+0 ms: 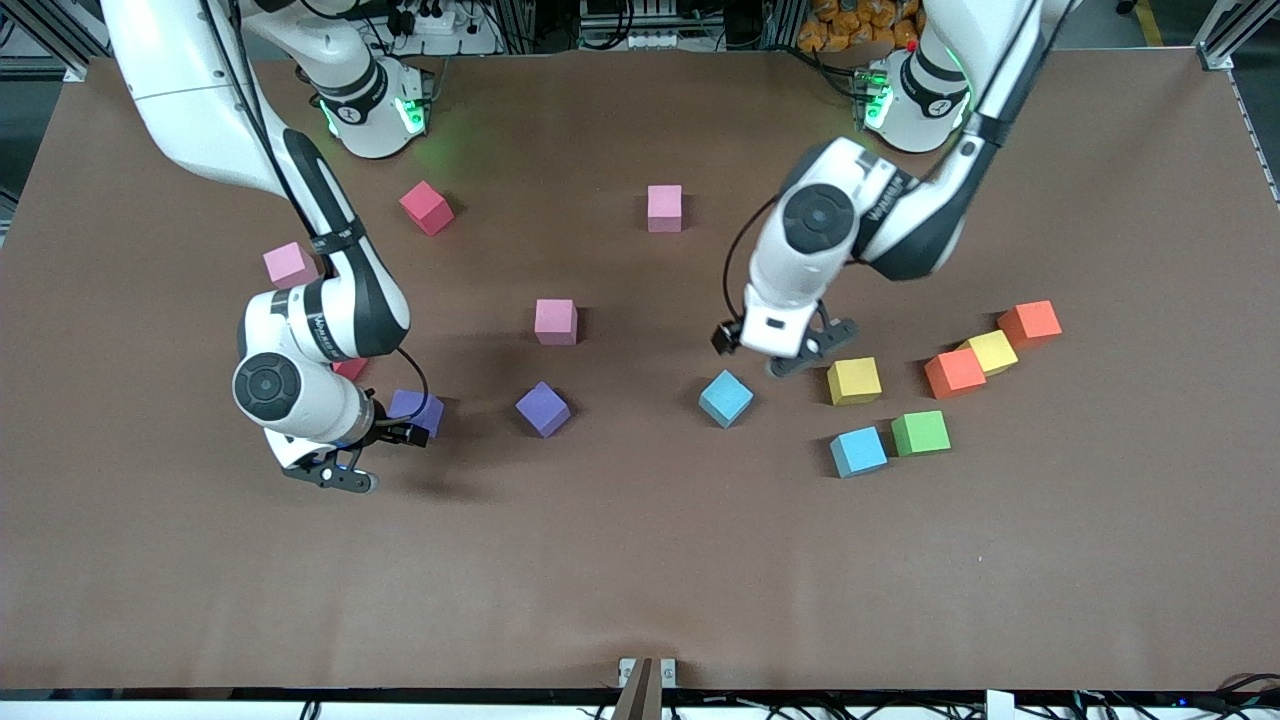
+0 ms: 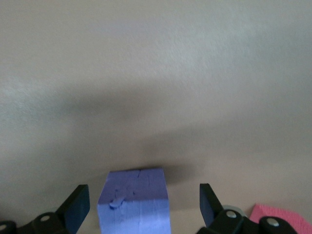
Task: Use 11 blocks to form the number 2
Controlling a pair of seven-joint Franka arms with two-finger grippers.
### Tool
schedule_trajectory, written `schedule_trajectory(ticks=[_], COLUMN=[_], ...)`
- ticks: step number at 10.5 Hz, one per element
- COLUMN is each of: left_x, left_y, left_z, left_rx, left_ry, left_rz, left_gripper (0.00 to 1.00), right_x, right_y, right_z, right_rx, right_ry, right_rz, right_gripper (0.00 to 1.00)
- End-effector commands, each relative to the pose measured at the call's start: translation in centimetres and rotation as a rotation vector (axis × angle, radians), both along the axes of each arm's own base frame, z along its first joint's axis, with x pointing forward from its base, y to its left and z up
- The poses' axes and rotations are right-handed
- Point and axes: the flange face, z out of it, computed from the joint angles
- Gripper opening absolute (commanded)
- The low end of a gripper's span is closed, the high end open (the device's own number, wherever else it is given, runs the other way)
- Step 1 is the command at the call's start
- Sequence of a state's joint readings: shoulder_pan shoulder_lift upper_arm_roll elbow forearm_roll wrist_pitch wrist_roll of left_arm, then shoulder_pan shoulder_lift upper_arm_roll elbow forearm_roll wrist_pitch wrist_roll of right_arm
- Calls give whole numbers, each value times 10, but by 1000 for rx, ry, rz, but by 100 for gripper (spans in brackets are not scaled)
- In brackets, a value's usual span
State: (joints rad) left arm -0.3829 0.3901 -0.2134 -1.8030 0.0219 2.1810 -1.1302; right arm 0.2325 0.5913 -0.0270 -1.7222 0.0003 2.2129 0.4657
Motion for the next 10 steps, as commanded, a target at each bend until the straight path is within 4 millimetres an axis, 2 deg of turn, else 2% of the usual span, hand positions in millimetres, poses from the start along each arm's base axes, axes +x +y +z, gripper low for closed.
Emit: schedule_trajectory(ticks=[1,2,3,4,5,7,9,10], left_x=[37,51,55,63,67,76,91,92], left_y=[-18,-22,-22,-10,-7,-8,-2,-3], left_z=[-26,-43,-54,-56,-59,-57,-51,-50], left_rx=[-17,-19,-23,-23,-21,-36,-54,-57], left_ry=[13,18,32,33,33,19,-3,-8], left_rz=[11,15,24,40,42,50,27,20], left_gripper=[100,100,100,100,100,100,100,100], right_x=[-16,-17,-17,-18,-22,-23,-30,-34], right_y=[10,11,12,7,5,4,4,4], right_z=[1,0,-1,-7,-13,-15,-20,-25], right_rx=[-15,-13,-10,-10,-5,2,44,78], right_ry=[14,12,15,23,37,37,15,1], right_rz=[-34,-35,-34,-23,7,12,34,45], right_gripper=[100,100,100,100,100,100,100,100])
